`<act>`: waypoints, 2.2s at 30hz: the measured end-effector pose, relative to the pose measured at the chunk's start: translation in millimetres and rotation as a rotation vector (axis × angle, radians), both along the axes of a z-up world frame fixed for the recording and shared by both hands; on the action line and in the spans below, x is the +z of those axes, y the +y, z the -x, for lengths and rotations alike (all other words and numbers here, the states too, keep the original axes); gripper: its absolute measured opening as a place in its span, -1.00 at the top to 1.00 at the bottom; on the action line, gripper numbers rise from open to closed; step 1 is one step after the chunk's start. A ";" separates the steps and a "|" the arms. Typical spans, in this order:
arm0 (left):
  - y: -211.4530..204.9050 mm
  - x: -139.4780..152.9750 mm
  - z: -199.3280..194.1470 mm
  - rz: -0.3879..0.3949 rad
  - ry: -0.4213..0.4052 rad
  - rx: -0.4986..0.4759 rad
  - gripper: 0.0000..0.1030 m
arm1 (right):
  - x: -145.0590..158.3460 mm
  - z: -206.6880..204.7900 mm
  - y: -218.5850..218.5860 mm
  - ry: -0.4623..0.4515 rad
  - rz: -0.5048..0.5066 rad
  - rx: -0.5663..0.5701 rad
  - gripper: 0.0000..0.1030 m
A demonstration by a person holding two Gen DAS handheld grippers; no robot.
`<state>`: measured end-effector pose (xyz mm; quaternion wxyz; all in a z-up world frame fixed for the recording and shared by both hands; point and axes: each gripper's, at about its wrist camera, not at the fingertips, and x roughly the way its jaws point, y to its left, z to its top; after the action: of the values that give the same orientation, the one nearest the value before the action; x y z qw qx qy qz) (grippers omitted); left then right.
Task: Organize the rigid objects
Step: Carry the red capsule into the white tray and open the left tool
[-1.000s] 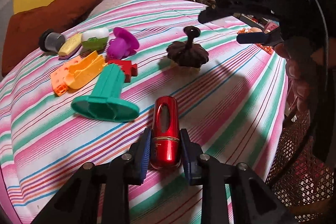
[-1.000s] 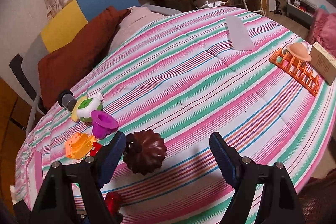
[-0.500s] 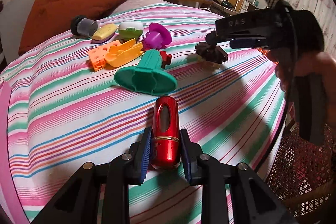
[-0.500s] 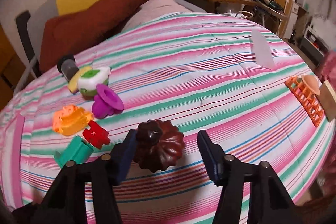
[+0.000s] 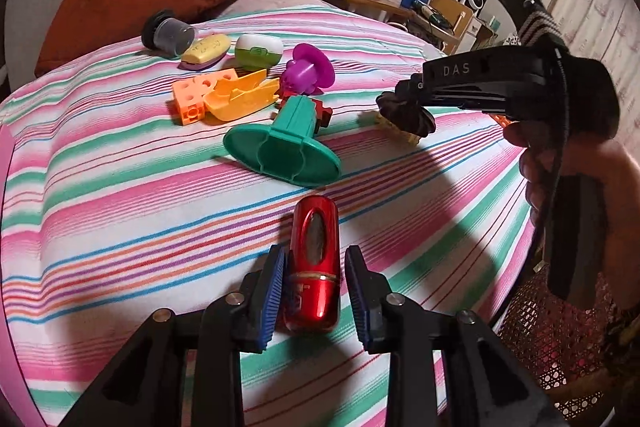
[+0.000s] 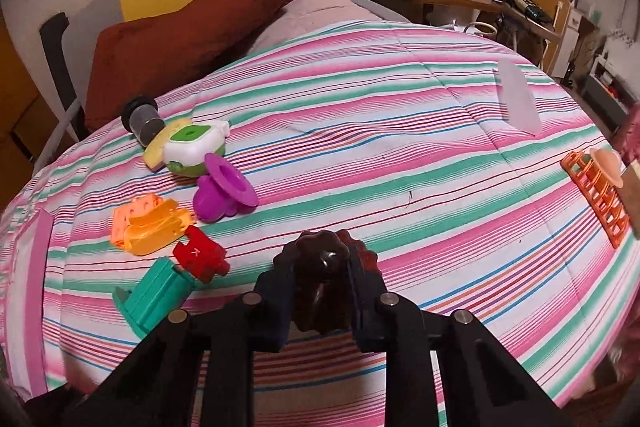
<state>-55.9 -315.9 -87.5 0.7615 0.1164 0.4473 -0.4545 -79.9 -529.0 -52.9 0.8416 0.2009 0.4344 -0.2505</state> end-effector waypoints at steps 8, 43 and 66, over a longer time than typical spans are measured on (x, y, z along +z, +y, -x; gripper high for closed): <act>5.6 2.9 10.6 -0.050 -0.066 -0.016 0.50 | 1.1 7.3 -3.2 -0.048 -0.068 -0.013 0.56; 203.1 61.4 -107.0 0.128 -0.024 0.467 0.50 | 15.4 8.9 22.2 -0.075 0.032 0.047 0.61; 268.0 16.6 -256.9 -0.098 -0.023 0.746 0.50 | 15.4 2.4 39.3 -0.097 0.039 0.097 0.61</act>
<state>201.0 -47.9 -70.9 0.8731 -0.0134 0.4716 -0.1228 -82.3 -489.7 -37.5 0.8764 0.1752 0.3974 -0.2080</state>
